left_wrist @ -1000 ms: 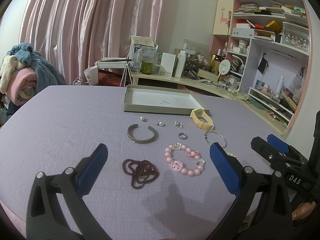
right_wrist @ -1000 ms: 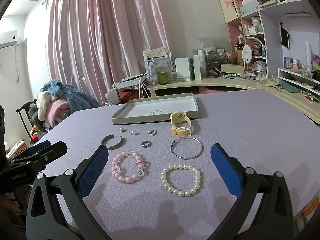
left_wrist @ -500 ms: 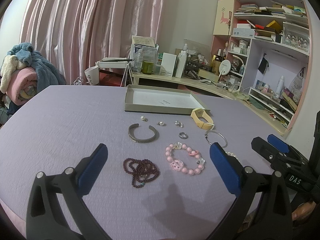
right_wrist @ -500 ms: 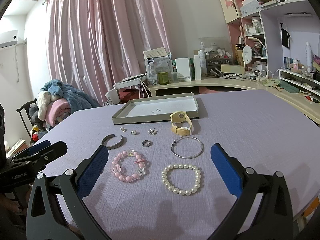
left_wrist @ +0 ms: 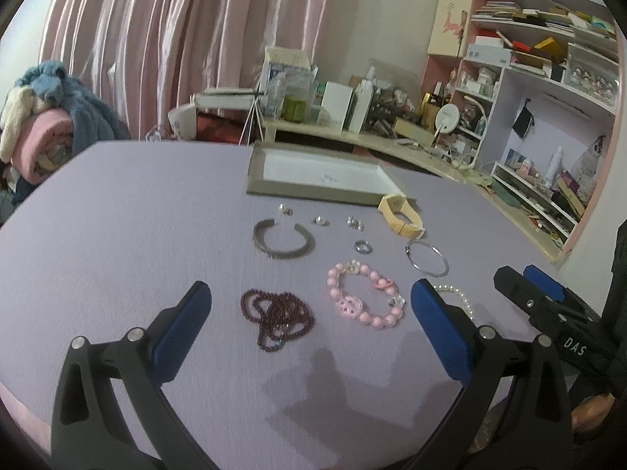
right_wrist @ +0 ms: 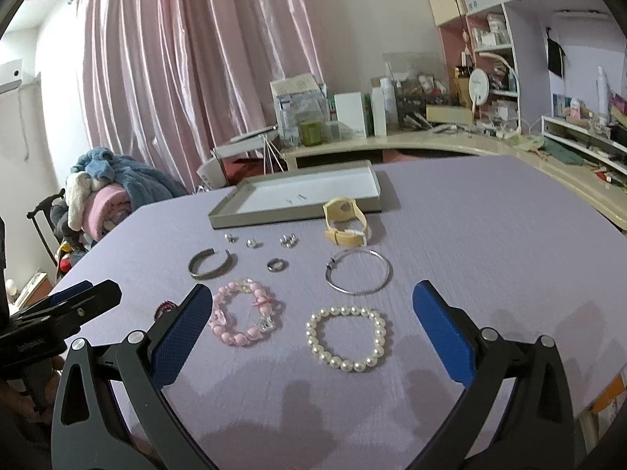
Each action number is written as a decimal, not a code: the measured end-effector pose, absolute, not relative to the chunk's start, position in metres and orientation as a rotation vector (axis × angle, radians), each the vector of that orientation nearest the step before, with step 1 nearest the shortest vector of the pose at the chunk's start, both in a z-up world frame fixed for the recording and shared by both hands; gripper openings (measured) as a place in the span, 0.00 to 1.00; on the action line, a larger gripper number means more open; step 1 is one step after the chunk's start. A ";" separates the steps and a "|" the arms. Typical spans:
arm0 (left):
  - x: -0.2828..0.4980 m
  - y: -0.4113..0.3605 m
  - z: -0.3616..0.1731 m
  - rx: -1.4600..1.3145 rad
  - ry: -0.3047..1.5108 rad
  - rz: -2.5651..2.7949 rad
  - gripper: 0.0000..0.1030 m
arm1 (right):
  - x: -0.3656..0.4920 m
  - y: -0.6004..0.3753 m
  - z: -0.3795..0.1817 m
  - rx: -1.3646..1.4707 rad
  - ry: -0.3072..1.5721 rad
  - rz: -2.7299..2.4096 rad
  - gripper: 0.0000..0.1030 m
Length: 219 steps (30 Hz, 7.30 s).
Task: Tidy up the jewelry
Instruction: 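Grasp the pearl bracelet with the right tool while the left tool grasps the dark red bead necklace, then carry both pieces into the white tray and open both tools to release them, then grasp the thin silver wire bangle with the right tool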
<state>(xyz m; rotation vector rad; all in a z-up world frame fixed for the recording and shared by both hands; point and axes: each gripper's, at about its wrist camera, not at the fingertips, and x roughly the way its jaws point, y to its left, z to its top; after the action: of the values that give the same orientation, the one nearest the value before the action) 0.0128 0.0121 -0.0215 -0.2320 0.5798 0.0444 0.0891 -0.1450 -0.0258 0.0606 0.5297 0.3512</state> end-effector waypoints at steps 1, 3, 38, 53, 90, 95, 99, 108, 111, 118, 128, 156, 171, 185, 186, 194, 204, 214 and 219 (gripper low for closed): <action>0.014 0.013 -0.022 -0.239 0.593 0.050 0.98 | 0.091 -0.145 -0.026 0.058 0.542 0.349 0.99; 0.017 0.015 -0.025 -0.254 0.625 0.058 0.98 | 0.097 -0.146 -0.028 0.060 0.583 0.351 0.99; 0.060 0.033 -0.051 -0.306 0.907 0.197 0.98 | 0.153 -0.163 -0.037 -0.045 0.776 0.245 0.09; 0.083 0.025 -0.067 -0.216 0.952 0.160 0.13 | 0.157 -0.159 -0.019 0.034 0.750 0.298 0.10; 0.228 0.078 0.147 -0.210 0.634 -0.105 0.08 | 0.293 -0.126 0.130 0.133 0.503 0.425 0.10; 0.267 0.079 0.140 -0.225 0.655 -0.120 0.08 | 0.324 -0.108 0.122 0.114 0.536 0.428 0.10; 0.295 0.079 0.127 -0.220 0.679 -0.124 0.08 | 0.354 -0.095 0.101 0.117 0.603 0.422 0.10; 0.350 0.079 0.088 -0.208 0.754 -0.130 0.08 | 0.401 -0.067 0.045 0.086 0.751 0.421 0.10; 0.362 0.080 0.077 -0.215 0.773 -0.133 0.08 | 0.415 -0.063 0.031 0.084 0.779 0.408 0.10; 0.383 0.084 0.054 -0.225 0.820 -0.133 0.08 | 0.429 -0.079 0.010 0.141 0.830 0.368 0.67; 0.396 0.087 0.037 -0.230 0.851 -0.127 0.08 | 0.423 -0.110 0.008 0.163 0.832 0.297 0.67; 0.241 0.104 0.048 -0.203 0.684 0.041 0.71 | 0.287 -0.143 0.022 0.022 0.678 0.305 0.67; 0.113 0.105 -0.009 -0.355 0.728 0.187 0.87 | 0.219 -0.143 -0.049 -0.027 0.873 0.294 0.86; 0.086 0.087 -0.019 -0.330 0.753 0.167 0.87 | 0.220 -0.127 -0.074 -0.149 0.957 0.262 0.91; 0.086 0.086 -0.020 -0.330 0.754 0.165 0.87 | 0.220 -0.127 -0.075 -0.147 0.959 0.260 0.91; 0.088 0.086 -0.022 -0.333 0.767 0.164 0.87 | 0.228 -0.125 -0.075 -0.159 0.951 0.250 0.89; 0.098 0.084 -0.027 -0.330 0.789 0.145 0.87 | 0.228 -0.120 -0.073 -0.169 0.928 0.271 0.70; 0.130 0.069 -0.043 -0.284 0.857 0.070 0.90 | 0.223 -0.121 -0.071 -0.141 0.947 0.274 0.69; 0.145 0.063 -0.049 -0.251 0.877 0.045 0.91 | 0.221 -0.127 -0.065 -0.099 0.939 0.261 0.69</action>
<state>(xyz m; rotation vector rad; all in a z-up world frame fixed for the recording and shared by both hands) 0.1449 0.0626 -0.0488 -0.2509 0.8766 0.0449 0.2214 -0.1267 -0.0647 -0.0993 0.9394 0.2613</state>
